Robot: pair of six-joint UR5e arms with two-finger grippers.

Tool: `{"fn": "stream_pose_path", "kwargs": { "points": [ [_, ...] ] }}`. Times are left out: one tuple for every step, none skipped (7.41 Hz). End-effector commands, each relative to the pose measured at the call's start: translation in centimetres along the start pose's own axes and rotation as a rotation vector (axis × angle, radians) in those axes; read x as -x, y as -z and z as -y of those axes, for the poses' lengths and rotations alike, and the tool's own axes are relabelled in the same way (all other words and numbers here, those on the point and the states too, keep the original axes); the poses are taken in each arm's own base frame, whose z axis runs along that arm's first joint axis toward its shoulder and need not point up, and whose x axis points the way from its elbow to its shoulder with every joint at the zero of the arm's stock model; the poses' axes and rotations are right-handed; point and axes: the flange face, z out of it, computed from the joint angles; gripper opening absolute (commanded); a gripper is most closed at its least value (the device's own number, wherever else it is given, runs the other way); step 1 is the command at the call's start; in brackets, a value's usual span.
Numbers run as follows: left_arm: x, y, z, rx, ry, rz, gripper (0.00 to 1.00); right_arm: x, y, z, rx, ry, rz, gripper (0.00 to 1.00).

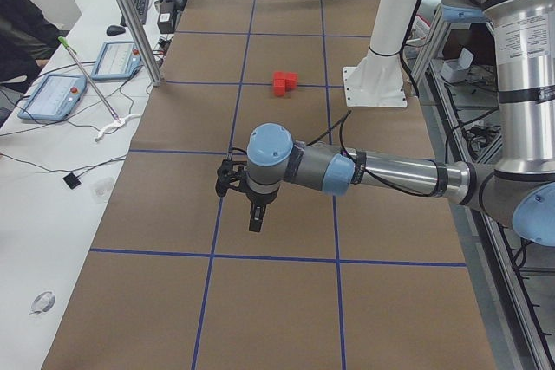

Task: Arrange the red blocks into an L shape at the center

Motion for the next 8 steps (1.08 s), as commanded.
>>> {"fn": "stream_pose_path", "kwargs": {
  "points": [
    [-0.2, 0.7, 0.0, -0.014, -0.004, 0.001, 1.0, 0.3, 0.2, -0.3, -0.003, 0.005, 0.008, 0.99],
    [-0.6, 1.0, 0.1, -0.022, -0.013, 0.002, 1.0, 0.2, 0.2, -0.3, -0.003, 0.013, 0.0, 0.99],
    [-0.7, 1.0, 0.1, -0.022, -0.013, 0.0, 1.0, 0.0, 0.0, -0.3, 0.001, 0.013, -0.002, 0.99],
    [-0.9, 1.3, 0.2, -0.027, -0.019, 0.0, 1.0, 0.1, 0.0, -0.3, 0.002, 0.011, 0.006, 0.99],
    [-0.8, 1.2, 0.1, -0.025, -0.016, 0.0, 1.0, 0.2, -0.1, -0.3, 0.005, 0.01, 0.009, 0.99],
    [-0.7, 1.1, 0.1, -0.024, -0.014, 0.002, 1.0, 0.3, -0.3, -0.5, 0.012, 0.016, 0.011, 0.99],
    [-0.2, 0.6, 0.0, -0.013, -0.006, 0.004, 1.0, 0.7, -1.2, -0.9, 0.032, 0.026, 0.004, 0.99],
    [-0.2, 0.7, 0.1, -0.018, -0.01, 0.017, 1.0, 0.6, -1.3, -0.9, 0.032, 0.03, -0.017, 0.99]
  ]
}}
